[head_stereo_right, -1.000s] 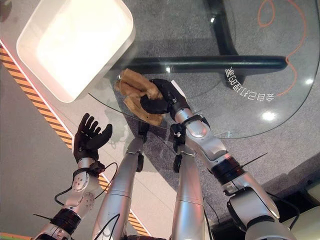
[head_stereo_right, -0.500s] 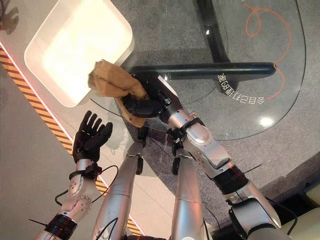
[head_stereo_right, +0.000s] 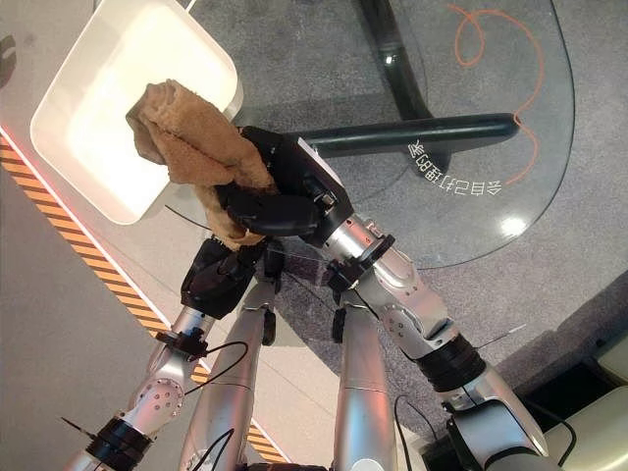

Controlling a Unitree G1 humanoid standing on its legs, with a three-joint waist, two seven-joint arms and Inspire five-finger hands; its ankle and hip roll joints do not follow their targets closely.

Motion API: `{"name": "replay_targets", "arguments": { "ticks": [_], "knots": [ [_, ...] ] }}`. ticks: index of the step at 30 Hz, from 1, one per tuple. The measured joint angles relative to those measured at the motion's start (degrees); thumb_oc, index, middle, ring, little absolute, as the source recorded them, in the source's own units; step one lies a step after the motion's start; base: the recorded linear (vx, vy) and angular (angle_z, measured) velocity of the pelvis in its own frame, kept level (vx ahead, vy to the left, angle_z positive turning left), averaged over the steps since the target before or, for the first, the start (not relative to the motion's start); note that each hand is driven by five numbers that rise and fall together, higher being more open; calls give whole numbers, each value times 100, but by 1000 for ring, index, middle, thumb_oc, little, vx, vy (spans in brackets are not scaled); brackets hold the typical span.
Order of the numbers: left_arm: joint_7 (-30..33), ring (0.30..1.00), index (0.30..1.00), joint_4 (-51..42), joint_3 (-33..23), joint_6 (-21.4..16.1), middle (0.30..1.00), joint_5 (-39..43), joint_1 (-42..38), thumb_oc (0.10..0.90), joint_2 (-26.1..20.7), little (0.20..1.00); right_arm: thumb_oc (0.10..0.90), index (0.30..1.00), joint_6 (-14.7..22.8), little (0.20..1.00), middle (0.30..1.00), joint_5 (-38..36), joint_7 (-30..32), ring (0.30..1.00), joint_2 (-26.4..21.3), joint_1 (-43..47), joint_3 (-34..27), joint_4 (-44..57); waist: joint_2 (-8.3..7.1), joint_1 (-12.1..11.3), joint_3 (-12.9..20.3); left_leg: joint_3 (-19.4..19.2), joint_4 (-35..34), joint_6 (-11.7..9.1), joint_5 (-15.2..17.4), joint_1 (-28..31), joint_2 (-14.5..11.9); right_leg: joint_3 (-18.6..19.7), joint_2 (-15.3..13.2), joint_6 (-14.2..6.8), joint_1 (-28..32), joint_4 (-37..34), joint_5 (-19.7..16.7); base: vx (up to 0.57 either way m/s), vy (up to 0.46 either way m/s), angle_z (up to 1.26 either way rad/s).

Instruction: Wipe the table with a cloth and put it in the basket.

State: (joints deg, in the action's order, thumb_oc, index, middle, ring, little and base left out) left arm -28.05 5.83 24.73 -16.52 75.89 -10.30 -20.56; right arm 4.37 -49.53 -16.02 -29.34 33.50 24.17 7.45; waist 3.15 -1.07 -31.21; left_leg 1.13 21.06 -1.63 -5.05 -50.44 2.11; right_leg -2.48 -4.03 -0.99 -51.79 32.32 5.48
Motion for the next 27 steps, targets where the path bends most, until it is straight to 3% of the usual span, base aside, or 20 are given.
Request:
{"name": "replay_targets", "arguments": {
  "ticks": [3, 9, 21, 27],
  "knots": [
    [-285, 900, 900, -40, 66, 82, 900, 274, -182, 800, 16, 900, 100, 300, 13, 200, 300, 5, -4, 300, 113, -31, -2, 3, -7, 23, -1, -16, -7, 22, 16, 152, -9, 2, 5, -17, 163, -51, -11, 0, -42, -3],
    [-403, 900, 900, -253, 27, 158, 900, 646, -204, 800, 23, 900, 100, 300, 428, 200, 300, 28, -3, 300, 236, -76, -48, 35, -17, 130, 0, -26, -34, 28, 70, 228, -14, 5, 7, -47, 250, -159, -28, -2, -28, -1],
    [-393, 900, 900, -268, -516, 422, 900, 622, -205, 800, 101, 900, 100, 300, 1228, 200, 300, 15, 35, 300, 151, -506, -663, 34, -69, 148, -17, -51, -93, 62, 57, 242, -15, 15, 10, -61, 301, -259, -57, 0, 0, 0],
    [-379, 900, 900, -246, -514, 492, 900, 427, -157, 800, 101, 900, 100, 300, 1529, 200, 300, -73, 156, 300, 170, -469, -820, 39, -137, 142, -13, -82, -97, 74, 67, 338, -16, 59, 14, -68, 382, -263, -62, 0, 2, -2]
  ]
}}
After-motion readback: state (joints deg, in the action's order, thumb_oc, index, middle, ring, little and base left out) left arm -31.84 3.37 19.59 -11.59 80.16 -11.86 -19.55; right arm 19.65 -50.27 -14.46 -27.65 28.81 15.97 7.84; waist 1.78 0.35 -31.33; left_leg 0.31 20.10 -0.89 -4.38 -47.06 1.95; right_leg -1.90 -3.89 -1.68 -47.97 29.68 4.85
